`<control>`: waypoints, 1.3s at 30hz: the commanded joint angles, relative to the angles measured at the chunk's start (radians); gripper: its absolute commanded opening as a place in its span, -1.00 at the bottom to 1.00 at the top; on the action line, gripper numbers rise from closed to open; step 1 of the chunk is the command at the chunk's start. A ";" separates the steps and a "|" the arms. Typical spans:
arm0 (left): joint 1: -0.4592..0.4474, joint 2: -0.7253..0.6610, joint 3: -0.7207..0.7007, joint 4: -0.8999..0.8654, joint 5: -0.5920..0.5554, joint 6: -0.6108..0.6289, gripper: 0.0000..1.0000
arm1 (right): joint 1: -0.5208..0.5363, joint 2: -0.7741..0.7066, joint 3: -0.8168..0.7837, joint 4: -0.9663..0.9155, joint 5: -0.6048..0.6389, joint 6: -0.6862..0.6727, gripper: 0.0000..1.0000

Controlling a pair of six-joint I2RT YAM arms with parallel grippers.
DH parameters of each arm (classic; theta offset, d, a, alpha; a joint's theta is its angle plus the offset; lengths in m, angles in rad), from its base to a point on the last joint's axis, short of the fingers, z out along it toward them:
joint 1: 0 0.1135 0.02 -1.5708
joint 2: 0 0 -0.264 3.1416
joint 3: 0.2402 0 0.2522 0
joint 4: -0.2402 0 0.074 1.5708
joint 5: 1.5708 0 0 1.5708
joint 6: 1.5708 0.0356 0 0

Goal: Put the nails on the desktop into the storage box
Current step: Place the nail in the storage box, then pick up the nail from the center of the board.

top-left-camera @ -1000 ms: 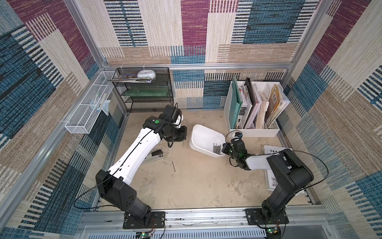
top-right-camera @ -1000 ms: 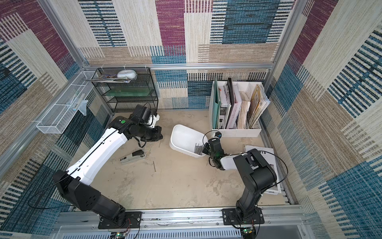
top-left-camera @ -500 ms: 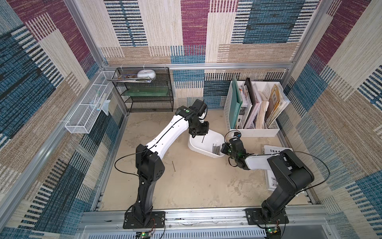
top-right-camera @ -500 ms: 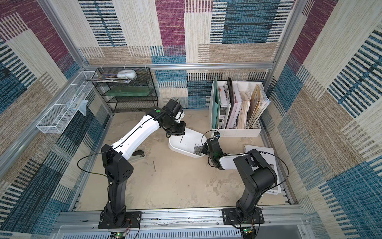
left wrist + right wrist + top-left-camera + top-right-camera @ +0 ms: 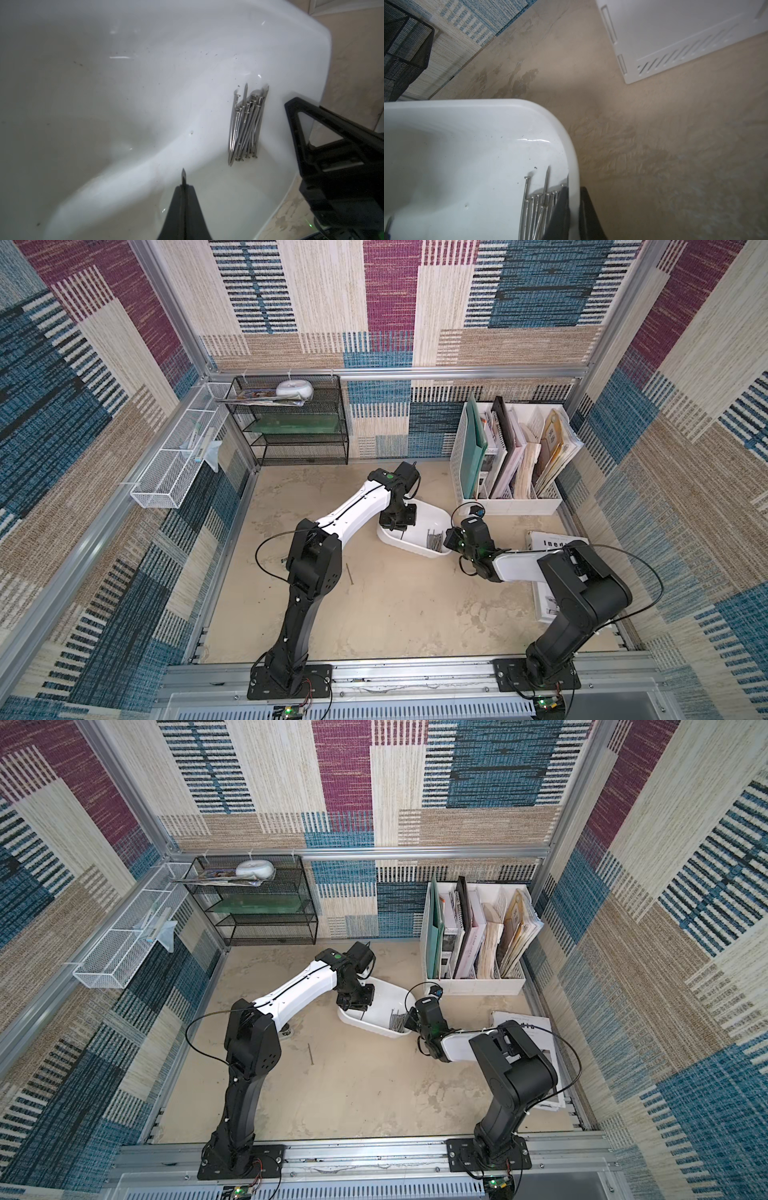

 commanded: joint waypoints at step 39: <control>0.190 -0.571 -1.049 0.354 -0.035 -0.090 -0.24 | 0.006 0.015 -0.001 -0.094 -0.003 -0.008 -1.00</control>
